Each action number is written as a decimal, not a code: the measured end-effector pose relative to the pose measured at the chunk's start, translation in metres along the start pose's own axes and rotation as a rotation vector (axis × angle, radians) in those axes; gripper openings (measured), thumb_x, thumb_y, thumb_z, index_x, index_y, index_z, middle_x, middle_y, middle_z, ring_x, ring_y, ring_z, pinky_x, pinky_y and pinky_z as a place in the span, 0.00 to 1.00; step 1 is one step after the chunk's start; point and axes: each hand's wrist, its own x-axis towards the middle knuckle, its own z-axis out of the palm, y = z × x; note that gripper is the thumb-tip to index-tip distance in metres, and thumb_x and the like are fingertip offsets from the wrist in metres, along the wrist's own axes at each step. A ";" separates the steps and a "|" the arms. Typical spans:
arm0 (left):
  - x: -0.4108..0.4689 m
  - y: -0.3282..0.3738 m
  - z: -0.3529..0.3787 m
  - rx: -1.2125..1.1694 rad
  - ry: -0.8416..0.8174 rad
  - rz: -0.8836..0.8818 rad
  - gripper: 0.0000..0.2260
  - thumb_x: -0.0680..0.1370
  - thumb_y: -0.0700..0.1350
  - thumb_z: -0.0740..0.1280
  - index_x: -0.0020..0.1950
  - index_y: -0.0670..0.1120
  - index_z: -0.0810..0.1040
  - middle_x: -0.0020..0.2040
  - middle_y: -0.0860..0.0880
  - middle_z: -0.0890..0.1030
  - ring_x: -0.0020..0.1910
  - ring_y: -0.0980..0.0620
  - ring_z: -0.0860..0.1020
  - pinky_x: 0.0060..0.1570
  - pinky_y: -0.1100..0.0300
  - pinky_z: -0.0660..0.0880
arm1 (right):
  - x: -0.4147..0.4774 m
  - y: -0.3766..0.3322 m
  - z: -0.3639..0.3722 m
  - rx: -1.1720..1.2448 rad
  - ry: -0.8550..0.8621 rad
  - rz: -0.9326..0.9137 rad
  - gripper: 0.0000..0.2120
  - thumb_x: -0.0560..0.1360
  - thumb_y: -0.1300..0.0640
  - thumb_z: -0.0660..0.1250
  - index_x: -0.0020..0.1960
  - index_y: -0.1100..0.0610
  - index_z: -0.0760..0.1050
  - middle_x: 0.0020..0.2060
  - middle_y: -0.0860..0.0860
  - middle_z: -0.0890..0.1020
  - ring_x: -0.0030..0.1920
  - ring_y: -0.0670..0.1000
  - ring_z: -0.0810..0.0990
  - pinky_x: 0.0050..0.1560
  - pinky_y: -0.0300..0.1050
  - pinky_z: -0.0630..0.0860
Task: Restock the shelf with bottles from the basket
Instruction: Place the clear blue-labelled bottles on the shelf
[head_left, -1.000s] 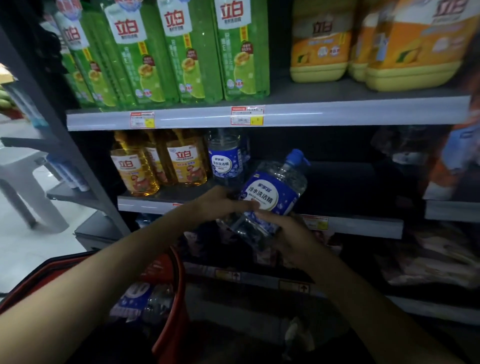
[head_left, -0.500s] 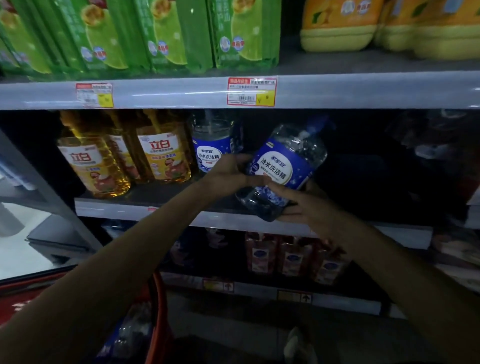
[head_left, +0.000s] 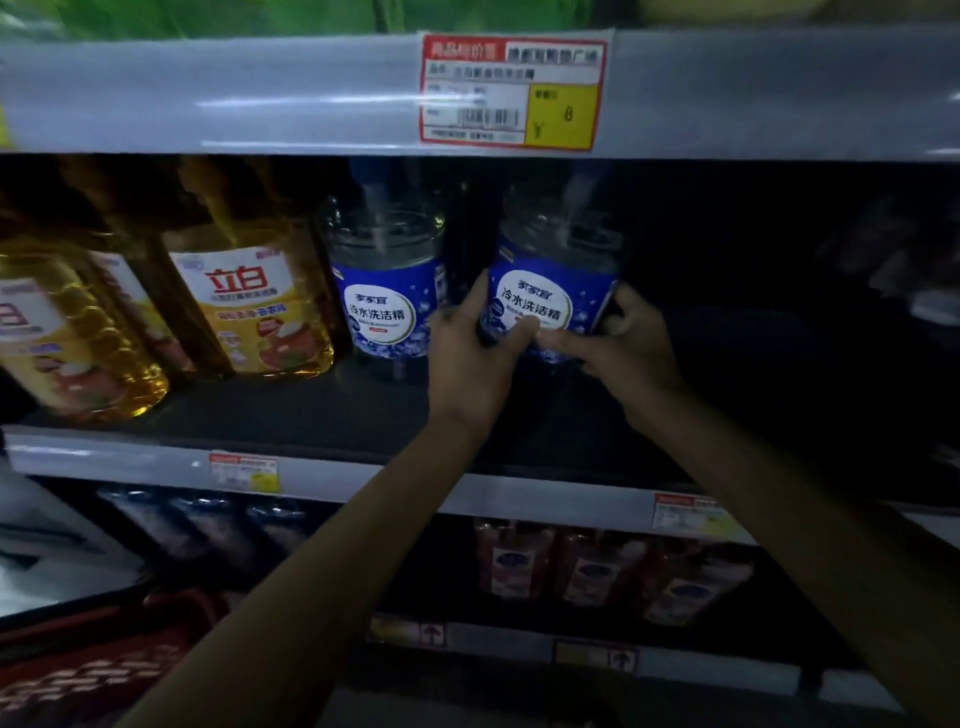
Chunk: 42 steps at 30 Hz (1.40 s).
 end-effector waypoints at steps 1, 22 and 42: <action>0.003 -0.004 0.004 -0.012 0.017 -0.025 0.31 0.73 0.62 0.72 0.75 0.57 0.72 0.64 0.47 0.81 0.65 0.48 0.80 0.63 0.47 0.79 | 0.007 0.005 0.002 -0.029 0.013 -0.024 0.33 0.63 0.64 0.84 0.65 0.57 0.77 0.55 0.52 0.86 0.53 0.51 0.87 0.49 0.50 0.85; 0.024 -0.004 0.021 -0.224 0.073 -0.173 0.40 0.69 0.56 0.75 0.79 0.46 0.68 0.73 0.50 0.77 0.71 0.52 0.75 0.70 0.48 0.74 | 0.051 0.024 0.032 -0.229 0.193 -0.026 0.31 0.68 0.59 0.81 0.68 0.53 0.76 0.46 0.47 0.84 0.50 0.50 0.85 0.50 0.47 0.82; -0.054 0.040 -0.033 0.185 -0.152 -0.114 0.27 0.75 0.52 0.74 0.73 0.52 0.74 0.64 0.55 0.82 0.64 0.57 0.79 0.65 0.49 0.78 | -0.041 -0.024 0.008 -0.512 0.061 -0.012 0.29 0.70 0.53 0.80 0.69 0.50 0.76 0.61 0.53 0.82 0.61 0.52 0.81 0.56 0.42 0.76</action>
